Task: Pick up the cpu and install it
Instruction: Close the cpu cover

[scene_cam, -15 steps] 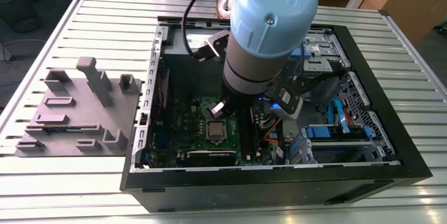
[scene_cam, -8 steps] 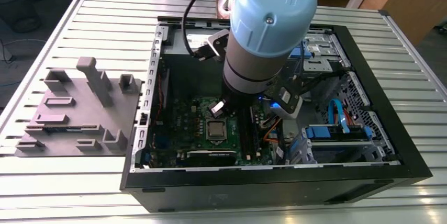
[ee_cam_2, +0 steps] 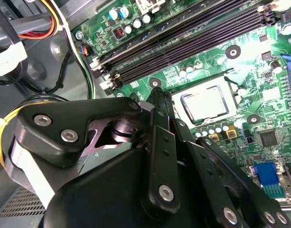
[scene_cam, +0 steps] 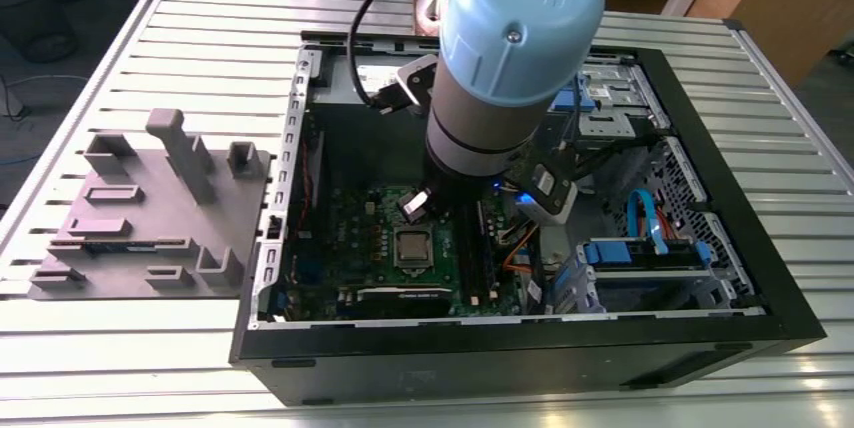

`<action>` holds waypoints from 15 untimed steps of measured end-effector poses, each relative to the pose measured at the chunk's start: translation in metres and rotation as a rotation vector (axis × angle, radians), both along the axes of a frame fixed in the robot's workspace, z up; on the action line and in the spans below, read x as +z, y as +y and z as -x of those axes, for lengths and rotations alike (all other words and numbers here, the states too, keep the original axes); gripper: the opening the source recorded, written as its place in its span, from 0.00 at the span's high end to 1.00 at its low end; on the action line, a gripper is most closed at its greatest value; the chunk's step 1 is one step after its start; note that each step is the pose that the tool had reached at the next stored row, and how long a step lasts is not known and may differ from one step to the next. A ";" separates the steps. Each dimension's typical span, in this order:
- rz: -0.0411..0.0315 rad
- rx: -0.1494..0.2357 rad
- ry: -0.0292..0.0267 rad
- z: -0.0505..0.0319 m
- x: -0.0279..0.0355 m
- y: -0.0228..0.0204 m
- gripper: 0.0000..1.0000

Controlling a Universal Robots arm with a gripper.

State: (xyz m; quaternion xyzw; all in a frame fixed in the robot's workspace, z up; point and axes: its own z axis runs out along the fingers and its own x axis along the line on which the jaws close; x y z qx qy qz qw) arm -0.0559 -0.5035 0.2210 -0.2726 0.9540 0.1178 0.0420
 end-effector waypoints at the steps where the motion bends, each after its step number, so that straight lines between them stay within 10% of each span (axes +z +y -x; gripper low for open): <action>1: 0.0001 0.000 0.0000 0.0000 0.0000 0.0000 0.89; 15: -0.0006 0.000 0.0001 0.0001 0.0073 0.0023 0.89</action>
